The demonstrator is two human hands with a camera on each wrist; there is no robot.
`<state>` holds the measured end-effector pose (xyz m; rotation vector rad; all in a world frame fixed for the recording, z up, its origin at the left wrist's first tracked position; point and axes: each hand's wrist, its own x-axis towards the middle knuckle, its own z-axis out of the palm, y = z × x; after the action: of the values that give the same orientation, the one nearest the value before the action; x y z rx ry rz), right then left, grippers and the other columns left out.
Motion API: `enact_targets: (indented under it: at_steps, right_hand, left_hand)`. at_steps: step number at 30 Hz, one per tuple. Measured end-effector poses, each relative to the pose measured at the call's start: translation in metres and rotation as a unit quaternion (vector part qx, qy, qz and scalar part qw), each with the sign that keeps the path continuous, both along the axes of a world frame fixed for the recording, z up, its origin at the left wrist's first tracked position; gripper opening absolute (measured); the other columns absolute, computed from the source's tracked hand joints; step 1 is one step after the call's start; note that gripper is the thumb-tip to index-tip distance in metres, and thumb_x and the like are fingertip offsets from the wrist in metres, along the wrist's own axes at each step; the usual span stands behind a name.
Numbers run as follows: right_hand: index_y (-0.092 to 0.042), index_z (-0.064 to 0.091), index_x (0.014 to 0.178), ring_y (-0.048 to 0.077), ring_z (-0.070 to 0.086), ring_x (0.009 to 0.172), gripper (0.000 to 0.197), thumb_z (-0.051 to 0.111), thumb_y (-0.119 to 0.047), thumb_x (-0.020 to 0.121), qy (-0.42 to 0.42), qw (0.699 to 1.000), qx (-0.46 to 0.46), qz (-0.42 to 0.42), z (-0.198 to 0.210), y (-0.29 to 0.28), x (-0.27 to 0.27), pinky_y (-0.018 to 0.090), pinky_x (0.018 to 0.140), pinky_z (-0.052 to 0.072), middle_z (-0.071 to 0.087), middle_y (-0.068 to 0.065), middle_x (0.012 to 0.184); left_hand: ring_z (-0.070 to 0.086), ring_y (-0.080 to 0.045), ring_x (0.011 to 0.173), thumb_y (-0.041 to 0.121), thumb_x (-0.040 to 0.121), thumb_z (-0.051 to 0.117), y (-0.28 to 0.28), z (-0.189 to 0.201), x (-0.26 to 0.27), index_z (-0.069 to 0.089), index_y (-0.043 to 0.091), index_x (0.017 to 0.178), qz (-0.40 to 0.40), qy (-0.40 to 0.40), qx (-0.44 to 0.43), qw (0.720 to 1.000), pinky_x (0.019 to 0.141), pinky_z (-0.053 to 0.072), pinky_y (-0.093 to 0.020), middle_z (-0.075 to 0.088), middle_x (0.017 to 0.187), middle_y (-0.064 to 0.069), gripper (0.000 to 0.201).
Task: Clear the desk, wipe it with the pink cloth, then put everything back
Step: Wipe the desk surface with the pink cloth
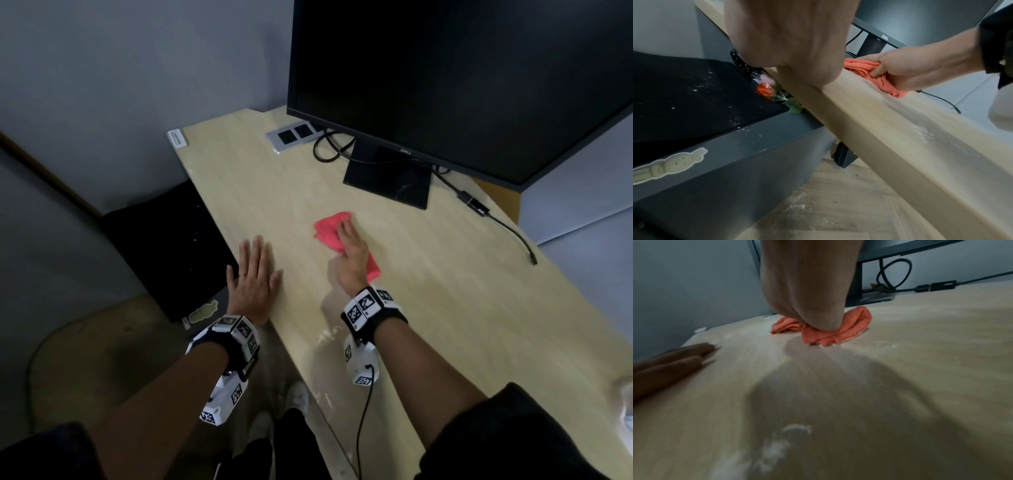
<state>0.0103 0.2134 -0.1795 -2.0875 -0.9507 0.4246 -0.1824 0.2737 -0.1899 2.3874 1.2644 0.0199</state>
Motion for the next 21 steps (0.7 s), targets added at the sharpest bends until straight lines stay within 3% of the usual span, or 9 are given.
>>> enact_targets:
  at_steps: [2,4,8,10,13,15,18,21]
  right_hand:
    - [-0.006,0.053,0.13,0.025,0.037,0.136,0.064,0.042,0.017,0.071,-0.007,0.998,0.012,0.067,0.0,0.0,-0.007,0.033,0.117,0.021,0.044,0.012,0.143]
    - [-0.002,0.057,0.124,0.023,0.04,0.133,0.056,0.039,0.011,0.072,0.005,0.989,0.028,0.144,-0.002,-0.009,-0.003,0.021,0.116,0.022,0.049,0.016,0.138]
    - [-0.003,0.059,0.121,0.013,0.042,0.132,0.043,0.047,0.005,0.081,0.025,0.975,0.015,0.222,0.003,-0.036,0.016,0.028,0.116,0.026,0.05,0.006,0.135]
    - [0.002,0.061,0.117,0.011,0.043,0.128,0.036,0.045,-0.006,0.086,0.018,0.977,0.036,0.208,0.003,-0.056,0.026,0.022,0.114,0.028,0.051,0.006,0.131]
    - [-0.001,0.06,0.119,0.016,0.043,0.131,0.046,0.04,0.004,0.079,0.019,0.991,0.033,0.13,-0.003,-0.089,0.037,0.042,0.115,0.03,0.05,0.006,0.134]
    - [-0.002,0.06,0.12,0.017,0.042,0.131,0.05,0.039,0.006,0.075,-0.002,0.997,0.043,0.069,-0.009,-0.106,0.033,0.05,0.113,0.03,0.05,0.006,0.134]
    - [-0.003,0.058,0.123,0.03,0.045,0.131,0.051,0.042,0.001,0.075,-0.044,0.996,0.071,0.001,-0.014,-0.116,0.008,0.059,0.108,0.032,0.052,0.014,0.135]
    - [-0.008,0.058,0.125,0.029,0.043,0.132,0.063,0.042,0.002,0.065,-0.054,0.997,0.049,-0.028,-0.011,-0.114,-0.032,0.052,0.111,0.032,0.051,0.012,0.137]
  left_hand:
    - [-0.021,-0.013,0.143,0.053,0.093,0.007,0.001,0.0,0.0,-0.002,0.023,0.152,-0.002,0.005,-0.006,1.0,0.116,0.011,-0.055,-0.015,0.159,0.007,0.066]
    - [-0.019,-0.013,0.144,0.055,0.09,0.002,0.001,-0.001,0.0,0.0,0.023,0.152,-0.001,0.011,0.006,1.0,0.115,0.013,-0.055,-0.013,0.159,0.007,0.069]
    - [-0.018,-0.011,0.144,0.057,0.083,-0.006,0.002,-0.001,0.0,0.001,0.025,0.152,0.002,0.017,0.007,1.0,0.114,0.015,-0.057,-0.012,0.159,0.008,0.077]
    - [-0.016,-0.012,0.145,0.058,0.081,-0.006,0.0,0.002,0.0,0.002,0.025,0.152,0.002,0.016,0.003,1.0,0.114,0.015,-0.057,-0.011,0.159,0.007,0.078]
    - [-0.012,-0.016,0.147,0.055,0.09,0.003,-0.002,0.004,0.0,0.002,0.023,0.152,0.002,0.011,0.005,1.0,0.114,0.015,-0.057,-0.009,0.16,0.006,0.07]
    - [-0.011,-0.017,0.147,0.048,0.098,0.016,-0.002,0.002,-0.001,0.001,0.022,0.152,0.001,0.011,0.008,1.0,0.115,0.015,-0.057,-0.01,0.16,0.005,0.062]
    - [-0.01,-0.018,0.148,0.041,0.1,0.023,-0.001,-0.001,-0.002,0.001,0.021,0.152,0.0,0.015,0.015,1.0,0.114,0.017,-0.058,-0.009,0.16,0.004,0.06]
    - [-0.008,-0.02,0.148,0.041,0.1,0.024,-0.001,-0.002,-0.001,0.002,0.021,0.152,-0.001,0.03,0.028,0.999,0.113,0.02,-0.059,-0.008,0.16,0.003,0.059]
